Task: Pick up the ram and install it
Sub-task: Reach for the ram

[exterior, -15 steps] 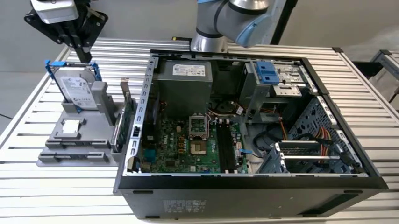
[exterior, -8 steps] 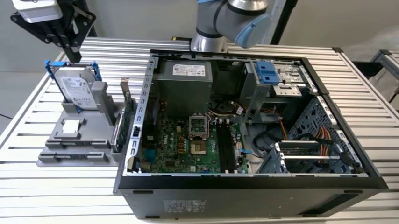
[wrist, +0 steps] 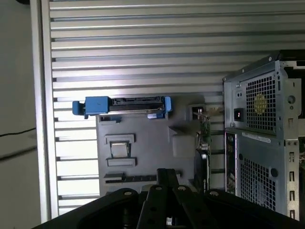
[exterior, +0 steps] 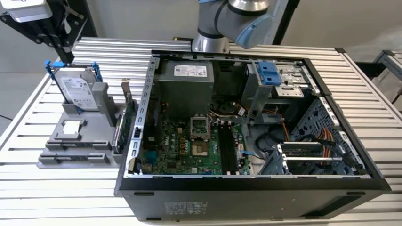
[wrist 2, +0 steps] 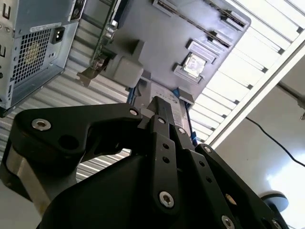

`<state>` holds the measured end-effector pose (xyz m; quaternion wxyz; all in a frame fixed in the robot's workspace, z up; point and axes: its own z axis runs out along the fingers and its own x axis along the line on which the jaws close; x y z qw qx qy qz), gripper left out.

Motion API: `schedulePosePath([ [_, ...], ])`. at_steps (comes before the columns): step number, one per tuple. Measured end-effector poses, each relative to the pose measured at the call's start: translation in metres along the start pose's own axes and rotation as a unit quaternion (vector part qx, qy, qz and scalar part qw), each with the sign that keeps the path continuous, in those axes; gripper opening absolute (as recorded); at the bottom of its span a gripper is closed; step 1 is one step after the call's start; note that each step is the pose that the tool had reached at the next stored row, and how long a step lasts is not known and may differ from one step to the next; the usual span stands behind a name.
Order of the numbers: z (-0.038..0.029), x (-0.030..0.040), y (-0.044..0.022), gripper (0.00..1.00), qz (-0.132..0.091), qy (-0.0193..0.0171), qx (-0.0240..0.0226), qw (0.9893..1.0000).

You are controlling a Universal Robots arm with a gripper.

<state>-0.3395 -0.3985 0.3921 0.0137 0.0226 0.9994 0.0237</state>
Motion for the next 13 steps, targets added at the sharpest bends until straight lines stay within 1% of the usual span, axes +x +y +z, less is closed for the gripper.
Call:
schedulePosePath([
  [6, 0.0001, 0.0004, -0.0005, 0.00, -0.003, 0.0001, -0.0002, 1.0000],
  [10, 0.0000, 0.0004, -0.0032, 0.00, -0.013, 0.0006, -0.0004, 0.9999],
  [13, -0.0002, 0.0012, -0.0071, 0.00, -0.018, 0.0009, -0.0005, 0.9998],
])
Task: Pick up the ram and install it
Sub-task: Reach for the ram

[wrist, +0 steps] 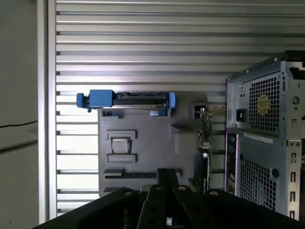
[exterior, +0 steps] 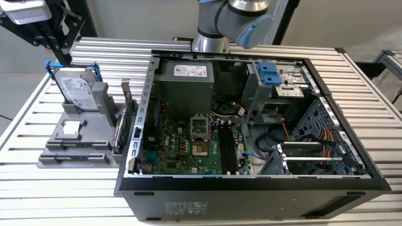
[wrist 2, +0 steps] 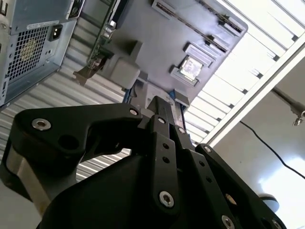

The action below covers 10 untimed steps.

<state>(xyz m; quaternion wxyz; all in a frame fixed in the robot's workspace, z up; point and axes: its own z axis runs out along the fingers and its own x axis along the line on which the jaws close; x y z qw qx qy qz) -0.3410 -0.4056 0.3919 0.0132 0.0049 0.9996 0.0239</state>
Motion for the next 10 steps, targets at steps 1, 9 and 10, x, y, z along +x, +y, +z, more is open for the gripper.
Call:
schedulePosePath([
  [1, -0.0001, 0.0003, -0.0013, 0.00, -0.001, 0.0000, 0.0000, 1.0000],
  [9, -0.0007, 0.0044, -0.0137, 0.00, -0.008, 0.0004, -0.0002, 1.0000],
  [10, -0.0008, 0.0047, -0.0154, 0.00, -0.009, 0.0004, -0.0002, 1.0000],
])
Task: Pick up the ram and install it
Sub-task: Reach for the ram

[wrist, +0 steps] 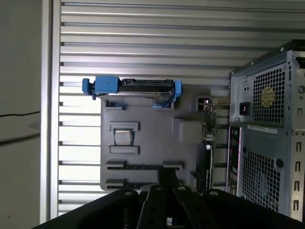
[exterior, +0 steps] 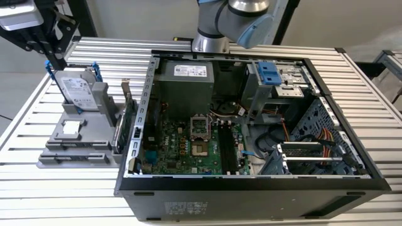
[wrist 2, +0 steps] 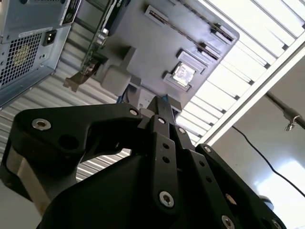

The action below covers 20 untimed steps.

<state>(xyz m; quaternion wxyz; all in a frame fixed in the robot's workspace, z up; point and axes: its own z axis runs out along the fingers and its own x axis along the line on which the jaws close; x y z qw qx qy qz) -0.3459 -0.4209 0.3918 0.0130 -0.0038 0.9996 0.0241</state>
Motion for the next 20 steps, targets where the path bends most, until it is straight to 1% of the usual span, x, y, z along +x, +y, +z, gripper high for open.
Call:
schedulePosePath([
  [3, -0.0002, 0.0007, -0.0057, 0.00, -0.002, 0.0000, -0.0001, 1.0000],
  [8, -0.0009, 0.0011, -0.0185, 0.00, -0.003, 0.0001, -0.0001, 1.0000],
  [12, -0.0013, 0.0019, -0.0272, 0.00, -0.003, 0.0001, -0.0001, 1.0000],
  [20, -0.0020, 0.0044, -0.0415, 0.00, -0.003, 0.0001, -0.0001, 1.0000],
])
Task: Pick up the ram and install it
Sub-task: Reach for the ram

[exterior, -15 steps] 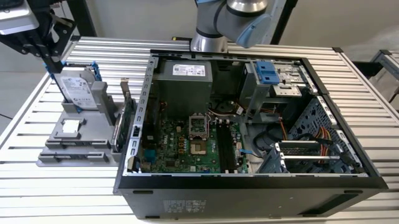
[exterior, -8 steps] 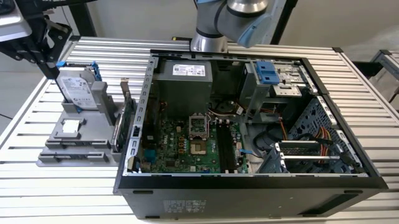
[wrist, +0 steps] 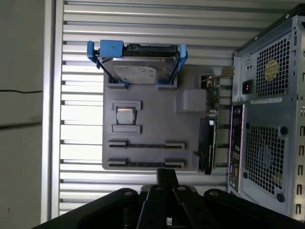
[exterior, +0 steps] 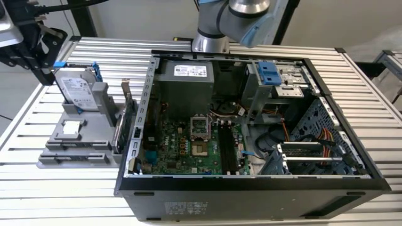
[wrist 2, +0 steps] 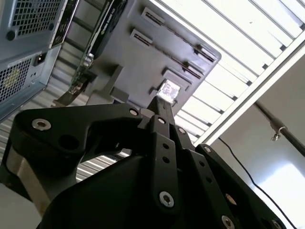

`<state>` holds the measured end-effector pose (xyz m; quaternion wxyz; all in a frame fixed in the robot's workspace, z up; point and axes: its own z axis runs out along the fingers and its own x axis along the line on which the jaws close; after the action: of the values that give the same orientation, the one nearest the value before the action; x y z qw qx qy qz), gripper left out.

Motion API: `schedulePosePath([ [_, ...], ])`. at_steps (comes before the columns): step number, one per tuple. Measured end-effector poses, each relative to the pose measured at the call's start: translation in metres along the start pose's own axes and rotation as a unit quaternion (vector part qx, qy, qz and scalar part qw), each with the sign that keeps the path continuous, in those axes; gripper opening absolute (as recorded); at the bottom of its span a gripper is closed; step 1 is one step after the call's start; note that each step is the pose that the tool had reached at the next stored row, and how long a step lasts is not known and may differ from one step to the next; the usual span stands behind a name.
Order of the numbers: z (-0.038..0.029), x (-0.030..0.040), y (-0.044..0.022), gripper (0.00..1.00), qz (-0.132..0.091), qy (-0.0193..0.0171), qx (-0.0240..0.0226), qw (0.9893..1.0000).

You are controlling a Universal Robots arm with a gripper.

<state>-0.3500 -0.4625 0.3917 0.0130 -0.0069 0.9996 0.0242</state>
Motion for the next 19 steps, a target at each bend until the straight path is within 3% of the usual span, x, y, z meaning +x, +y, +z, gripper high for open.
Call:
schedulePosePath([
  [8, -0.0006, 0.0017, -0.0117, 0.00, 0.000, 0.0001, 0.0001, 1.0000],
  [11, -0.0006, 0.0018, -0.0119, 0.00, 0.000, 0.0000, 0.0000, 1.0000],
  [13, -0.0006, 0.0018, -0.0120, 0.00, 0.000, 0.0039, 0.0000, 1.0000],
  [19, -0.0006, 0.0018, -0.0120, 0.00, -0.002, 0.0047, -0.0001, 1.0000],
])
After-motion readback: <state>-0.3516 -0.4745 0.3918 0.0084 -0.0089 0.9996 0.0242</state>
